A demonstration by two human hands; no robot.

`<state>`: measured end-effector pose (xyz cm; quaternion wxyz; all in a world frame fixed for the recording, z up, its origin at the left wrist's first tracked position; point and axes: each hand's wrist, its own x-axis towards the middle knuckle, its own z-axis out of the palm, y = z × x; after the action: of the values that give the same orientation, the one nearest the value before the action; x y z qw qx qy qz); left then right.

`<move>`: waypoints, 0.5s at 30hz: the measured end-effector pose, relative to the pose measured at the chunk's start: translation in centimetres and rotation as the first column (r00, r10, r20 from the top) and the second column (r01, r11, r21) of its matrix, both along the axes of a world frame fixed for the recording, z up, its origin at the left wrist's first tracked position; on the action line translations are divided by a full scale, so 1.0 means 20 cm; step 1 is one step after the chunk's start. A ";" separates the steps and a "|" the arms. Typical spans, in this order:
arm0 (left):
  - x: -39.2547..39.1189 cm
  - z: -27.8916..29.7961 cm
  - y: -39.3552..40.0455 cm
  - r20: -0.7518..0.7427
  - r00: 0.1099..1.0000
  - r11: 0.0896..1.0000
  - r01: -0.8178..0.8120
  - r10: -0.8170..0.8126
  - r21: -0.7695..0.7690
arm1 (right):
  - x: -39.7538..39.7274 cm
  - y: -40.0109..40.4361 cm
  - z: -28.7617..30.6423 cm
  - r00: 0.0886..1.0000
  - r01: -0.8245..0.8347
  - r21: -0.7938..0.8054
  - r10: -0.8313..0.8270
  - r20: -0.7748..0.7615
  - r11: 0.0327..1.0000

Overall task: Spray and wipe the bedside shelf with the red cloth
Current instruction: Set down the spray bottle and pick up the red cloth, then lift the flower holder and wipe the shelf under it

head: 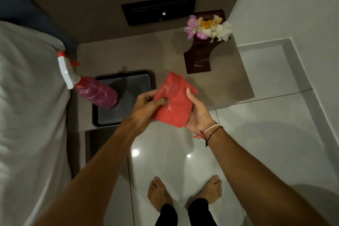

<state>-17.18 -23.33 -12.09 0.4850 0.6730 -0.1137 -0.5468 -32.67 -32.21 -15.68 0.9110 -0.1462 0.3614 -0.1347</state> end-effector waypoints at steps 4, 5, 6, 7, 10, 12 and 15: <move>-0.20 0.13 -0.15 0.420 0.869 0.965 0.251 -0.260 0.078 | -0.24 -0.01 0.00 0.985 0.167 0.061 -0.169 0.033 0.984; -0.23 0.17 -0.17 0.539 0.800 0.964 0.245 -0.263 0.106 | -0.28 0.00 -0.01 0.975 0.215 0.088 -0.218 0.032 0.973; -0.25 0.22 -0.20 0.635 0.738 0.972 0.209 -0.231 0.110 | -0.33 -0.01 -0.02 0.963 0.266 0.116 -0.270 0.023 0.957; -0.29 0.28 -0.25 0.713 0.674 0.979 0.180 -0.192 0.093 | -0.40 -0.03 -0.03 0.948 0.312 0.132 -0.317 0.017 0.941; -0.31 0.45 -0.40 0.927 0.339 0.965 0.251 -0.157 0.072 | -0.53 -0.05 -0.04 0.916 0.395 0.146 -0.400 0.009 0.907; -0.31 0.51 -0.55 0.984 0.085 0.934 0.337 -0.159 0.122 | -0.58 -0.07 -0.04 0.909 0.414 0.126 -0.417 0.003 0.902; -0.31 0.51 -0.79 0.955 -0.134 0.864 0.408 -0.264 0.296 | -0.61 -0.06 -0.06 0.902 0.426 0.108 -0.430 0.020 0.898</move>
<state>-23.46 -39.10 -1.81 0.1319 0.7748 -0.6182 -0.0006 -44.79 -33.48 -16.95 0.8729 -0.0140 0.3714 -0.3163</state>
